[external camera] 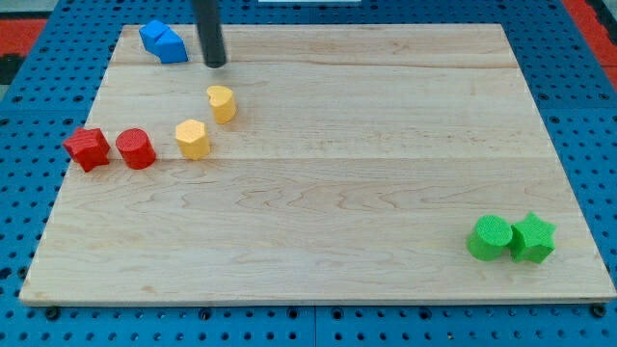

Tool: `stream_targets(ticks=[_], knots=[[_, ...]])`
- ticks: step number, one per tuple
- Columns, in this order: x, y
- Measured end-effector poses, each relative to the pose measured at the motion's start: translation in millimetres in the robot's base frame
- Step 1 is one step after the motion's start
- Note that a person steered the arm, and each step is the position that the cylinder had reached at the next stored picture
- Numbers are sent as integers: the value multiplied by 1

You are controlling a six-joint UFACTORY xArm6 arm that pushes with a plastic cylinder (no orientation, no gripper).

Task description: Move the yellow heart towards the right center of the board

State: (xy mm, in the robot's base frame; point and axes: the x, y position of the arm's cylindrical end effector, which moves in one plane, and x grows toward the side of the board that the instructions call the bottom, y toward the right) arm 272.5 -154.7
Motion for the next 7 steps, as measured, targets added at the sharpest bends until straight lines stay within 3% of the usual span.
stream_targets(ticks=[2, 3, 5, 7], knots=[[-31, -39], [-26, -37], [25, -13], [26, -13]])
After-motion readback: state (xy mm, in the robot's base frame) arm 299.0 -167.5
